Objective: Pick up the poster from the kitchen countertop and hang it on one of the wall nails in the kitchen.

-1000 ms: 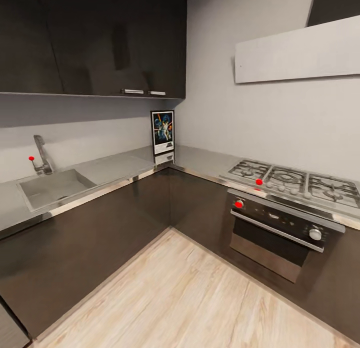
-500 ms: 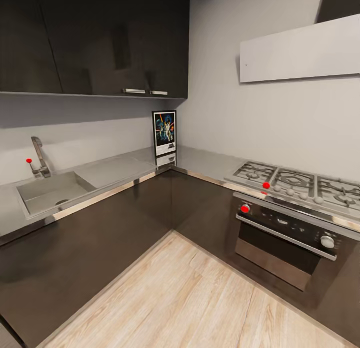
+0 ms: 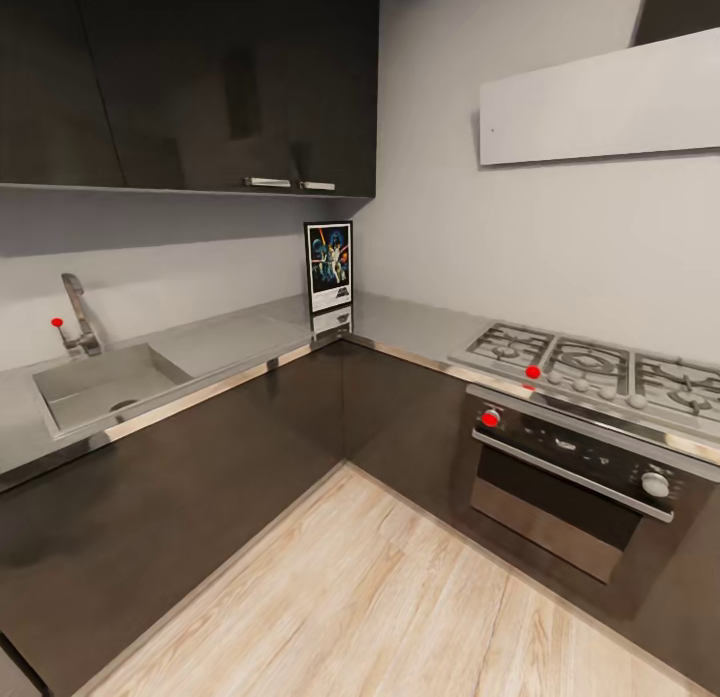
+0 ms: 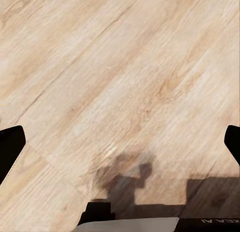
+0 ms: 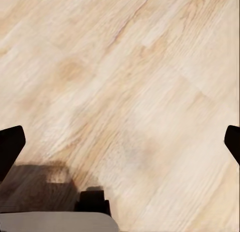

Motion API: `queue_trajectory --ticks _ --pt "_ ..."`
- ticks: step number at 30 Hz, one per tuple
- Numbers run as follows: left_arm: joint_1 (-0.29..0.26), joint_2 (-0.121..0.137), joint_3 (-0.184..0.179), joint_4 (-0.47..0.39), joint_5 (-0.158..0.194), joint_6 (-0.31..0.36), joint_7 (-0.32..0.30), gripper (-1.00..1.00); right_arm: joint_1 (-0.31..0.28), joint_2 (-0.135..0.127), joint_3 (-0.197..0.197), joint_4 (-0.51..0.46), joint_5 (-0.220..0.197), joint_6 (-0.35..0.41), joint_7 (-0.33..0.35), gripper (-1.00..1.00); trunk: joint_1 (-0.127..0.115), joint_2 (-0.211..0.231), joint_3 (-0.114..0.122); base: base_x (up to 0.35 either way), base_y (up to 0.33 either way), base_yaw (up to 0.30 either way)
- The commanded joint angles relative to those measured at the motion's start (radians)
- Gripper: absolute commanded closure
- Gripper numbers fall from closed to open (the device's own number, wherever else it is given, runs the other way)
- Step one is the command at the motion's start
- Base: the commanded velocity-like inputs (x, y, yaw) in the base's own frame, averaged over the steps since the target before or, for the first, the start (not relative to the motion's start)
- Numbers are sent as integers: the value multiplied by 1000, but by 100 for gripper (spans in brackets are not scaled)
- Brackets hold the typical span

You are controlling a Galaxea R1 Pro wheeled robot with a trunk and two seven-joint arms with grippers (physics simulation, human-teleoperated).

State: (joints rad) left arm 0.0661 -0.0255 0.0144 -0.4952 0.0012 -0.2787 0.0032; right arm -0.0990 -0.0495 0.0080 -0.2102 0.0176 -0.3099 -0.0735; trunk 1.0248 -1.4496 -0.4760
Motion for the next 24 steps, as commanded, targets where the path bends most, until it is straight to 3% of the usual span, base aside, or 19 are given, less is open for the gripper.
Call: queue_trajectory --ticks 1,5,6,18,24 --pt "6 0 2 -7 1 -2 1 -100 -1 -6 2 -5 3 -5 -3 -100 0 0 -1 155 0 0" --pt "29 1 3 -29 2 -3 1 -100 -1 -10 2 -28 2 -7 -3 -100 0 0 -1 243 0 0" --pt "42 1 4 -158 2 -3 1 -100 -1 -11 3 -109 2 -7 -3 -100 0 0 -1 276 0 0" --pt "44 1 5 -164 2 -4 1 -100 -1 -10 3 -113 3 -10 -3 -100 0 0 -1 173 0 0" --pt "43 1 5 -165 2 -4 1 -100 1 -6 4 -114 8 -150 -4 -100 0 0 -1 109 0 0"
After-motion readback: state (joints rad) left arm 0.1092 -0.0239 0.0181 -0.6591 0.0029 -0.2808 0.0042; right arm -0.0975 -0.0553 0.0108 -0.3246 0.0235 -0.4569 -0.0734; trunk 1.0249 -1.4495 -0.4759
